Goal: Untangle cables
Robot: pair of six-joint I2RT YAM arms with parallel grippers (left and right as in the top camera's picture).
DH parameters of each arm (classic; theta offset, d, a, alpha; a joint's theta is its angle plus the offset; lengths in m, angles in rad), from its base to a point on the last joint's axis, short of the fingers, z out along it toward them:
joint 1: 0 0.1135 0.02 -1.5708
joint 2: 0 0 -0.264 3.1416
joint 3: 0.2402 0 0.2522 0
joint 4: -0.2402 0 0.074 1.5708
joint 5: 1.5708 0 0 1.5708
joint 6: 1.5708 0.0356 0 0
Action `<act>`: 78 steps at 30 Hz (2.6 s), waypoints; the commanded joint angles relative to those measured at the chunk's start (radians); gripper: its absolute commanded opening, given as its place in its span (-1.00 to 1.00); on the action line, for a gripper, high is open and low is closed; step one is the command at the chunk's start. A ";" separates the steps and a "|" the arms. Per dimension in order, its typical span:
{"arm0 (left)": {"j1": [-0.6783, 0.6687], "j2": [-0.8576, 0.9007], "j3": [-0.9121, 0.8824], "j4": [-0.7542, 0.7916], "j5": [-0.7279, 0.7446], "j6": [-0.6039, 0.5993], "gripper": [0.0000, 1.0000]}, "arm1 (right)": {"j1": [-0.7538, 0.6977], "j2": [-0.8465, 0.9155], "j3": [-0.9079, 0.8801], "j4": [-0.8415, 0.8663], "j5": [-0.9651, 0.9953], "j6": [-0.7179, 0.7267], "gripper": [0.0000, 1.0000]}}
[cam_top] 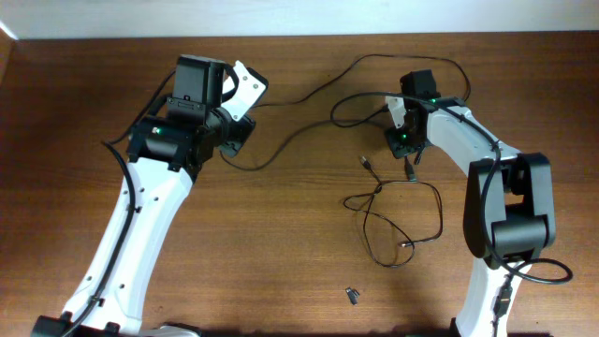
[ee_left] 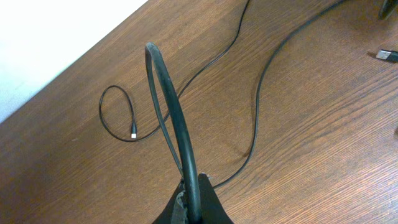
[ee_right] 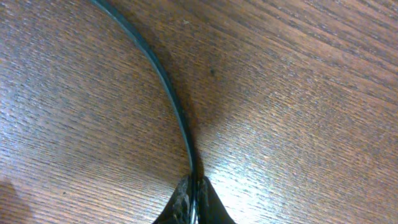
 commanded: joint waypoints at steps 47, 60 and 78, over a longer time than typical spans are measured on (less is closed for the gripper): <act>0.412 0.554 0.000 -0.105 0.020 0.133 -0.81 | -0.462 0.047 -0.005 0.224 0.179 0.087 -0.92; 0.413 0.616 0.002 0.038 0.010 0.133 0.99 | -0.462 0.047 -0.004 0.213 0.179 0.056 -0.65; 0.392 0.348 0.297 -0.166 0.104 0.084 0.99 | -0.428 -0.412 0.135 -0.089 0.163 0.027 0.01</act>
